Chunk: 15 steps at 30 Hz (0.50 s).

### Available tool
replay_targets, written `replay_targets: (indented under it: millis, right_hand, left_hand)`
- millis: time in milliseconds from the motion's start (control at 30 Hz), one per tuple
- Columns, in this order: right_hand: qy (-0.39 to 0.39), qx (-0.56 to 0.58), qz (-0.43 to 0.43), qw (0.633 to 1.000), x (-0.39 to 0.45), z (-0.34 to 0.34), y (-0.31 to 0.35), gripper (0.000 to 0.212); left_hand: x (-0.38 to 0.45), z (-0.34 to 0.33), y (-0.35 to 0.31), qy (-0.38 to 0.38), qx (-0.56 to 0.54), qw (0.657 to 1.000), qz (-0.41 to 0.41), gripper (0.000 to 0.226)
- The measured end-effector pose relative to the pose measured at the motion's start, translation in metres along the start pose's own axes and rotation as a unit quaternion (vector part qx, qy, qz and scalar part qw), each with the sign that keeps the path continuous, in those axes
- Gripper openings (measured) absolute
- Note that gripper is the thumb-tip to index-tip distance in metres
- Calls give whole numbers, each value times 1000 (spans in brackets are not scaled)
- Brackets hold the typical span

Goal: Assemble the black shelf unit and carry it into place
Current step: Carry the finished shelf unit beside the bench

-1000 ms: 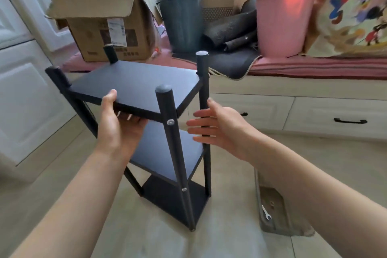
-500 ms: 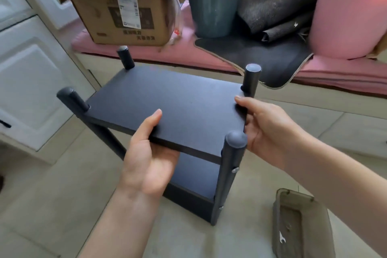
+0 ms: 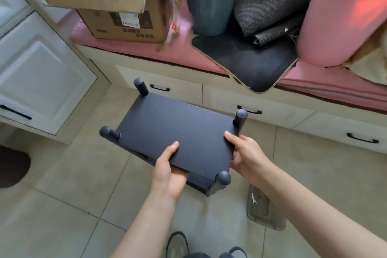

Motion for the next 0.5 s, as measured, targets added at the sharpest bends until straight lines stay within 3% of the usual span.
replay_targets:
  millis: [167, 267, 400, 500]
  right_hand:
    - [-36, -12, -28, 999, -15, 14, 1, 23]
    - [-37, -26, -40, 998, -23, 17, 0, 28]
    - [-46, -43, -65, 996, -34, 16, -9, 29]
    - [-64, -41, -72, 995, -40, 16, -14, 30]
  left_hand:
    - [-20, 3, 18, -41, -7, 999, 23, 32]
    - [-31, 16, 18, -77, 17, 995, 54, 26]
    - [-38, 42, -4, -134, 55, 987, 63, 16]
    - [-36, 61, -32, -148, 42, 986, 59, 22]
Point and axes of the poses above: each hand's wrist, its own x-axis towards the middle knuckle, its own z-axis out of the back of the hand, y = z × x, the point moved 9 cm from there along x, towards the middle knuckle, and after that the axes turned 1 degree about -y, right-handed, at the moved point
